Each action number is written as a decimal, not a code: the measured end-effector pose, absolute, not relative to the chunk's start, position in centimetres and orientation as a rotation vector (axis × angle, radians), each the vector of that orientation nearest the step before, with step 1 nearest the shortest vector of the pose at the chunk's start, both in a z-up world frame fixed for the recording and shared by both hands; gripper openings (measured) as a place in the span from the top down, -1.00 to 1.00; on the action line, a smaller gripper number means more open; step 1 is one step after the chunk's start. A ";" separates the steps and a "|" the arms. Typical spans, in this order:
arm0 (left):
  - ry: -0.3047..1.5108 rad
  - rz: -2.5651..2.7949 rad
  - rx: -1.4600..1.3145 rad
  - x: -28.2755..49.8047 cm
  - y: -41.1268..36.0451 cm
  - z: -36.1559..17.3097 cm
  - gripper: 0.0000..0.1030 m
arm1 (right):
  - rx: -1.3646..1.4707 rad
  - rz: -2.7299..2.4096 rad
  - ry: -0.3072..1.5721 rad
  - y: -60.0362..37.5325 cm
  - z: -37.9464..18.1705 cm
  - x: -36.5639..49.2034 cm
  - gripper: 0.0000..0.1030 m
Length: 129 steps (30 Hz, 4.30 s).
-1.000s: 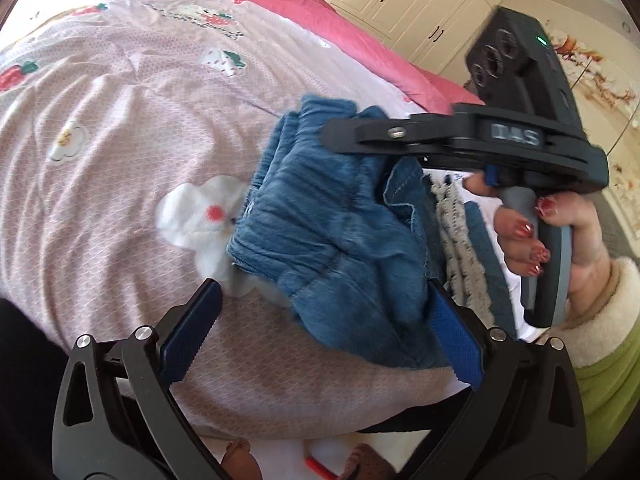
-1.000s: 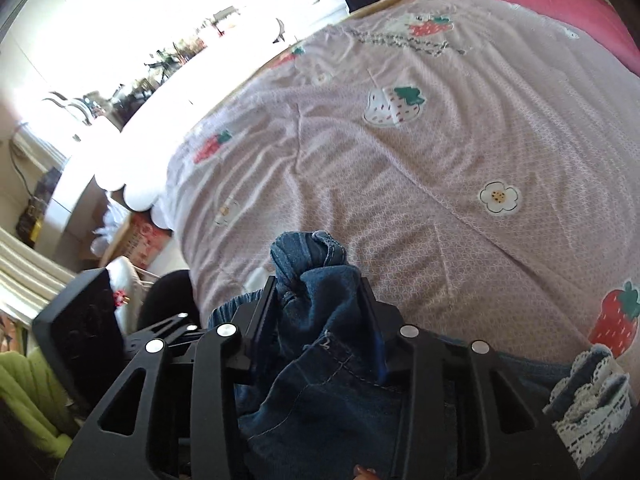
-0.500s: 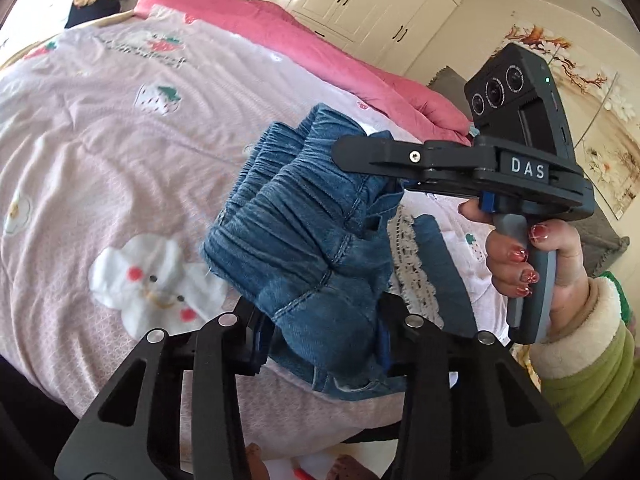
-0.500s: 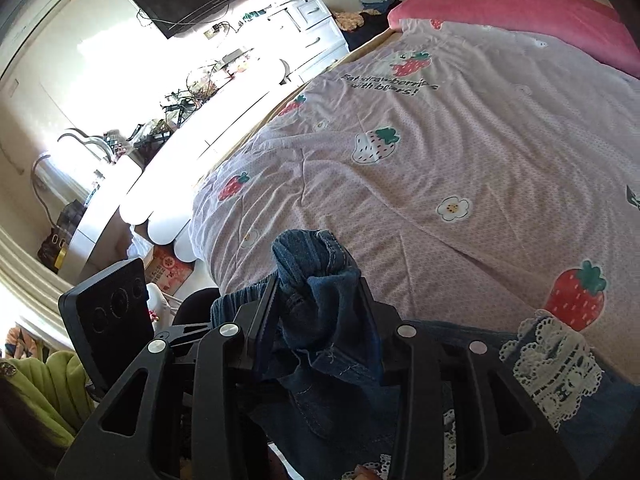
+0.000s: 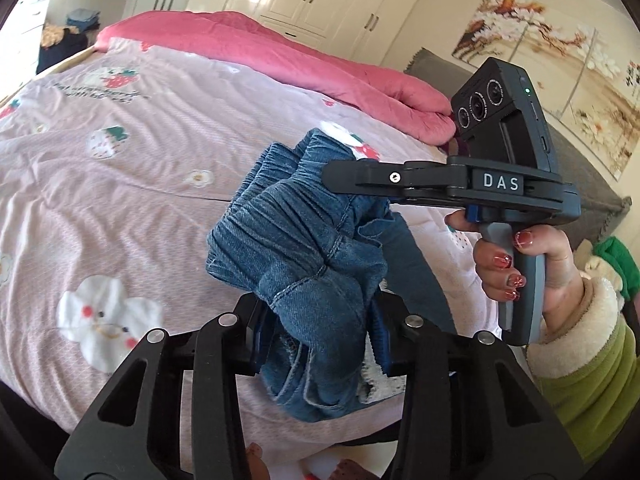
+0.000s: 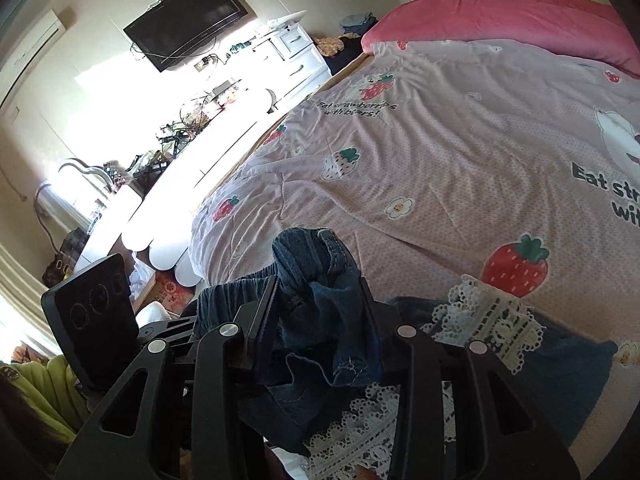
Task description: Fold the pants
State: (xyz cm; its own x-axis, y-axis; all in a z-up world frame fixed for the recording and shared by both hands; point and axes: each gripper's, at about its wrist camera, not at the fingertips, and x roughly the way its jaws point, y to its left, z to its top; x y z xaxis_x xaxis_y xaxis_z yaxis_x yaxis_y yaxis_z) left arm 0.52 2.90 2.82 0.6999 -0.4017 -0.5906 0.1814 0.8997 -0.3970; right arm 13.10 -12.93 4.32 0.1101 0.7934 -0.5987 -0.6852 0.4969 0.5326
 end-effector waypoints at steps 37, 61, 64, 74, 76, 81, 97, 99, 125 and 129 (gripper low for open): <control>0.796 -0.590 -0.132 -0.6 -8.9 2.3 -0.08 | 0.327 0.837 0.931 -29.0 1.9 11.0 -0.52; 0.949 -0.317 -0.117 10.1 -1.1 0.9 -0.41 | -0.300 1.053 0.791 -17.5 5.9 4.9 -0.14; 0.963 -0.317 -0.099 10.6 -2.0 0.2 -0.41 | -0.412 1.018 0.839 -16.6 4.2 4.3 0.37; 1.007 -0.303 -0.068 12.3 -3.5 -2.5 -0.34 | -0.459 1.008 0.911 -22.2 0.4 1.2 0.86; 1.009 -0.311 -0.070 12.4 -3.7 -2.7 -0.34 | -0.436 0.991 0.942 -23.2 -0.9 1.2 0.86; 1.014 -0.310 -0.078 12.6 -4.2 -3.2 -0.34 | -0.371 0.988 0.948 -23.6 -2.4 0.6 0.84; 1.032 -0.324 -0.029 13.6 -4.4 -2.7 -0.34 | -0.853 1.179 0.599 -11.2 1.1 -7.1 0.14; 1.033 -0.326 -0.034 13.6 -4.4 -2.9 -0.34 | -0.919 1.151 0.606 -10.1 -0.5 -6.2 0.30; 0.994 -0.330 -0.058 13.8 -4.3 -3.2 -0.39 | -0.447 1.192 0.812 -15.6 -1.5 -5.1 0.61; 0.979 -0.335 -0.057 13.3 -4.4 -2.7 -0.38 | -0.310 1.148 0.752 -17.3 1.2 -5.3 0.29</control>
